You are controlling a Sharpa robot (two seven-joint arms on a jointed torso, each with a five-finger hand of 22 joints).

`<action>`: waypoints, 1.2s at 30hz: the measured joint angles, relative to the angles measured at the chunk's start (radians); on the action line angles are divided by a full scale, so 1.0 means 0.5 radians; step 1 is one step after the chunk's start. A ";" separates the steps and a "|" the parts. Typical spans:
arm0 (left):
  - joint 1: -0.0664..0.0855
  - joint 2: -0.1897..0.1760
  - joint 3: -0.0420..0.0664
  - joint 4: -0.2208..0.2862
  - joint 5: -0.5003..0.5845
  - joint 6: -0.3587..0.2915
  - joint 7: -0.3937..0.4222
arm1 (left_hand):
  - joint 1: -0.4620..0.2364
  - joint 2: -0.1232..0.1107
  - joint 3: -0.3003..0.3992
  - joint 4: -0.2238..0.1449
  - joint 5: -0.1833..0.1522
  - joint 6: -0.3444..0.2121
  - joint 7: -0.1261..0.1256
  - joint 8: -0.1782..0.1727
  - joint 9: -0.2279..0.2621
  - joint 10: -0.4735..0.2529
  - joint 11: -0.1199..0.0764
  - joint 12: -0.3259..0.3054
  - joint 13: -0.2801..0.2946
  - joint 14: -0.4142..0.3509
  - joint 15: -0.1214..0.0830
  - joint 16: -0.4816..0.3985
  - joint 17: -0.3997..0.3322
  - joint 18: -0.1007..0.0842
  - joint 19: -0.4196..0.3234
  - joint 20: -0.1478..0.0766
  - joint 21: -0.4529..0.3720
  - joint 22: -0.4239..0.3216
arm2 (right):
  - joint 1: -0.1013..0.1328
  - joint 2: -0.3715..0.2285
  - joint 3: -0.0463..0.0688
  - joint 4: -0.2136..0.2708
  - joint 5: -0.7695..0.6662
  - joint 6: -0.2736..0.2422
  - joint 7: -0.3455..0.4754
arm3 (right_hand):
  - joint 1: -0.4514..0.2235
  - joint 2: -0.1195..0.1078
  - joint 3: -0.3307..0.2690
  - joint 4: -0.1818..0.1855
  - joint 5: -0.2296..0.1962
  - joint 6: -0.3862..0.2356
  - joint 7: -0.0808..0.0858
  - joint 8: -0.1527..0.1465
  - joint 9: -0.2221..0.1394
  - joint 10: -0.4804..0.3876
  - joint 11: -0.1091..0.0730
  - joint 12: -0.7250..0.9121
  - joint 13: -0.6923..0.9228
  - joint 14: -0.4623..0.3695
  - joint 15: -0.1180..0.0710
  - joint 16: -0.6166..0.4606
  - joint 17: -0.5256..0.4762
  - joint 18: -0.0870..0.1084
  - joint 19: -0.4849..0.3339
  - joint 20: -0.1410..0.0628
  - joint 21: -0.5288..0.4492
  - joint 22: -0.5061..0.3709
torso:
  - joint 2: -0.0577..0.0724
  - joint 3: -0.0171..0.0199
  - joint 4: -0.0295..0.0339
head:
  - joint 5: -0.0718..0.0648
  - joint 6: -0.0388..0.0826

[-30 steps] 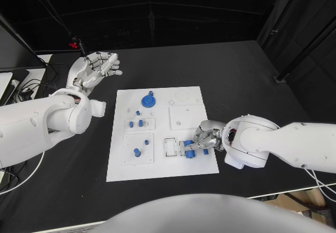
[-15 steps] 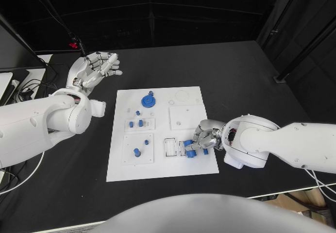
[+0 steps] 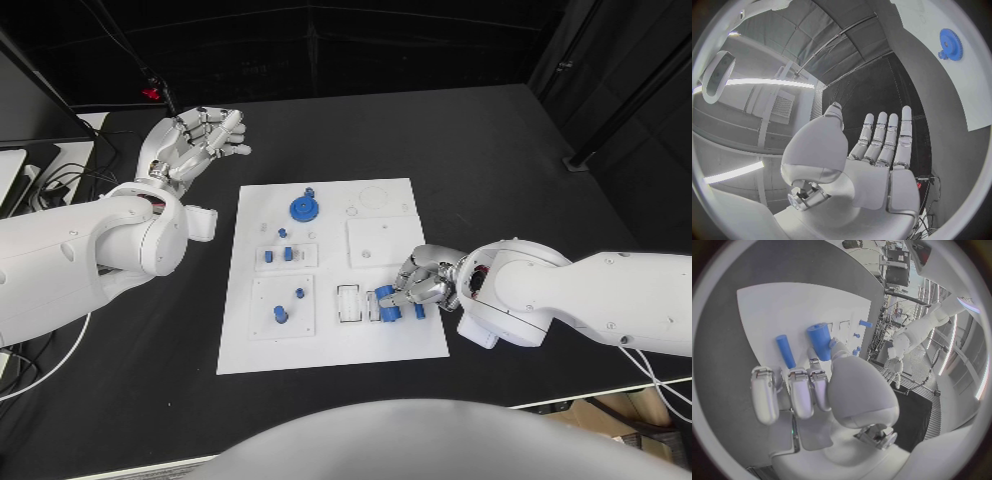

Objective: Assemble the parts on the task board

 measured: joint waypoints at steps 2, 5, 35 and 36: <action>0.000 0.000 0.000 0.000 0.000 0.000 0.000 | 0.000 0.000 0.000 0.000 0.000 0.000 0.000 0.000 0.000 0.000 0.000 0.000 0.000 0.000 0.000 0.000 0.000 0.000 0.000 0.000 0.000 0.000 | 0.000 0.001 0.000 -0.003 0.015 -0.006 0.003 | 0.000 0.000 0.000 0.000 0.000 0.001 0.000 -0.004 0.001 0.000 0.000 0.000 0.000 0.000 0.000 0.000 0.000 0.000 0.000 0.000 0.000 0.000 | 0.000 -0.0002 0.000 | 0.000 0.000; 0.000 0.000 0.000 0.000 0.000 0.000 0.000 | 0.000 0.000 0.000 0.000 0.000 0.000 0.000 0.000 0.000 0.000 0.000 0.000 0.000 0.000 0.000 0.000 0.000 0.000 0.000 0.000 0.000 0.000 | 0.000 0.006 0.000 -0.011 0.039 -0.012 0.006 | -0.009 -0.009 0.000 0.000 0.000 0.017 -0.011 -0.019 -0.004 0.000 0.000 0.000 0.000 0.000 0.000 0.000 0.000 0.000 0.000 0.000 0.000 0.000 | 0.000 -0.0004 0.000 | 0.000 0.000; -0.001 -0.002 0.000 -0.001 0.000 0.002 -0.003 | 0.000 0.000 0.000 0.000 0.000 0.000 0.000 0.000 0.000 0.000 0.000 0.000 0.000 0.000 0.000 0.000 0.000 0.000 0.000 0.000 0.000 0.000 | -0.013 -0.050 -0.006 0.005 0.182 -0.165 0.108 | 0.014 -0.033 0.081 -0.049 -0.005 0.144 0.036 -0.132 -0.038 0.000 -0.029 0.000 0.000 -0.003 -0.025 0.000 0.000 0.000 0.007 -0.023 0.000 0.000 | 0.002 0.0012 -0.002 | 0.005 0.000; -0.001 -0.002 0.000 -0.001 0.000 0.002 -0.003 | 0.000 0.000 0.000 0.000 0.000 0.000 0.000 0.000 0.000 0.000 0.000 0.000 0.000 0.000 0.000 0.000 0.000 0.000 0.000 0.000 0.000 0.000 | -0.013 -0.053 -0.006 0.005 0.189 -0.169 0.112 | 0.014 -0.033 0.081 -0.049 -0.005 0.144 0.036 -0.132 -0.040 0.000 -0.028 0.000 0.000 -0.003 -0.025 0.000 0.000 0.000 0.007 -0.023 0.000 0.000 | 0.002 0.0010 -0.002 | 0.005 0.000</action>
